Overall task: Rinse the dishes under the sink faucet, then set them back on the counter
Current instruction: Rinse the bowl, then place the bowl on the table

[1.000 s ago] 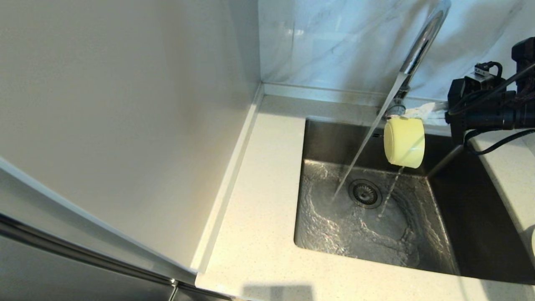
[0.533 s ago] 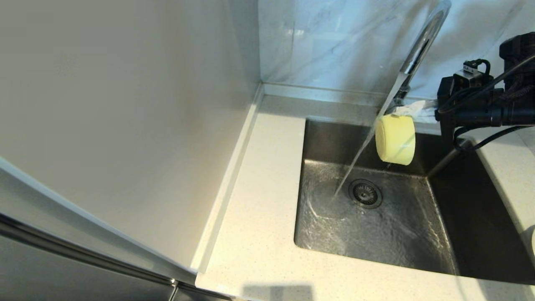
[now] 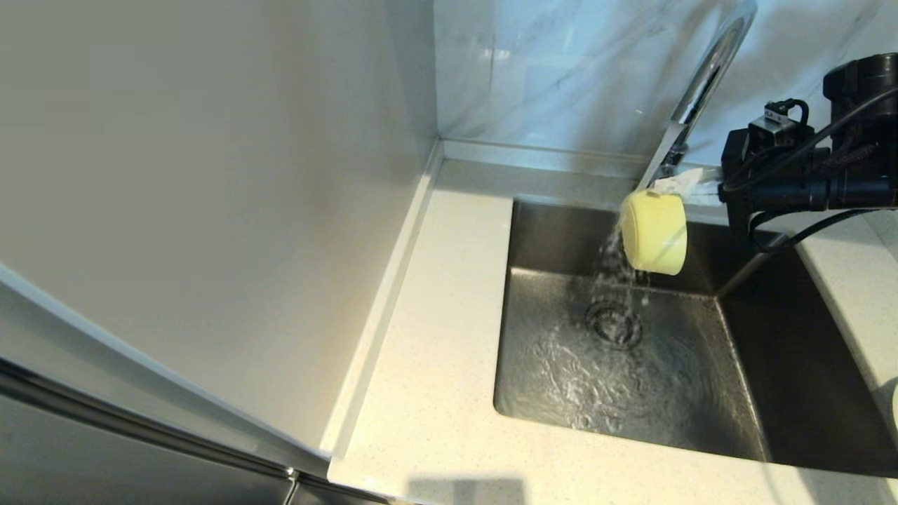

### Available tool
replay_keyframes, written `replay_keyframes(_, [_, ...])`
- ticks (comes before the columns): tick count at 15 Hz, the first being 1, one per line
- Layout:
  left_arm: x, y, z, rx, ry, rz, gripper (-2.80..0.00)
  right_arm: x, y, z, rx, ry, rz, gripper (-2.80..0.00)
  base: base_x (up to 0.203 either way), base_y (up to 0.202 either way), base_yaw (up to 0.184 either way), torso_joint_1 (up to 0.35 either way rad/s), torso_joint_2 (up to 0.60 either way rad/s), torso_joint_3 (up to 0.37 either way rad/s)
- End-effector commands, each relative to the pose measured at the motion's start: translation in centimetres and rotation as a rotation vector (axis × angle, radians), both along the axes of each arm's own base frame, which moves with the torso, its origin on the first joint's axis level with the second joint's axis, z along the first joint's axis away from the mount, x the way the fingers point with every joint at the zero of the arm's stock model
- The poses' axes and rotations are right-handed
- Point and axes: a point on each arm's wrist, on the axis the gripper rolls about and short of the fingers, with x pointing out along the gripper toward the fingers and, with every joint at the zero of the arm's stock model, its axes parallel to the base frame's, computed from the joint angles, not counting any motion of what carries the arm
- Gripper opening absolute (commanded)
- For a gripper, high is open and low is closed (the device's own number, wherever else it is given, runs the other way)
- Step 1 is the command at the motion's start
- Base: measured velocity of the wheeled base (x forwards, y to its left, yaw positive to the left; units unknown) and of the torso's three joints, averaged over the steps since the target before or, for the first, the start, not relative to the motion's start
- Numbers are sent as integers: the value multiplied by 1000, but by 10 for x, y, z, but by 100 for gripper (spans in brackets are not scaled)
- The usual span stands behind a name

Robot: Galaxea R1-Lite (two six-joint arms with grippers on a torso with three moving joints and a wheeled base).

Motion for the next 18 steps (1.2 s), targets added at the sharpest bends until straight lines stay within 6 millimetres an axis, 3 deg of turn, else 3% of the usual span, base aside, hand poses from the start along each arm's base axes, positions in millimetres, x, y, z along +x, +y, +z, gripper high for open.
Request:
replay_keyframes(1, [0,0,0,0,0,1,-280,2,0,-2,5,10,2,-280,0,0,0,0,0,0])
replay_keyframes(3, [0,0,0,0,0,1,-280,-1,-2,-1,3,8,-5,-280,0,0,0,0,0,0])
replay_keyframes(6, [0,0,0,0,0,1,-280,-25,-22,-4,-68,-6,-37,-280,0,0,0,0,0,0])
replay_keyframes(9, [0,0,0,0,0,1,-280,-61,-48,-17,-367,-116,-17,-280,0,0,0,0,0,0])
replay_keyframes(11, [0,0,0,0,0,0,-280,-79,-54,-17,-651,-168,-26,-280,0,0,0,0,0,0])
replay_keyframes(15, [0,0,0,0,0,1,-280,-104,-54,17,-1103,-408,-115,-280,0,0,0,0,0,0])
replay_keyframes(16, [0,0,0,0,0,0,-280,-109,-53,7,-1129,-387,-105,-280,0,0,0,0,0,0])
replay_keyframes(18, [0,0,0,0,0,0,-280,-122,-47,-38,-1136,-276,-16,-280,0,0,0,0,0,0])
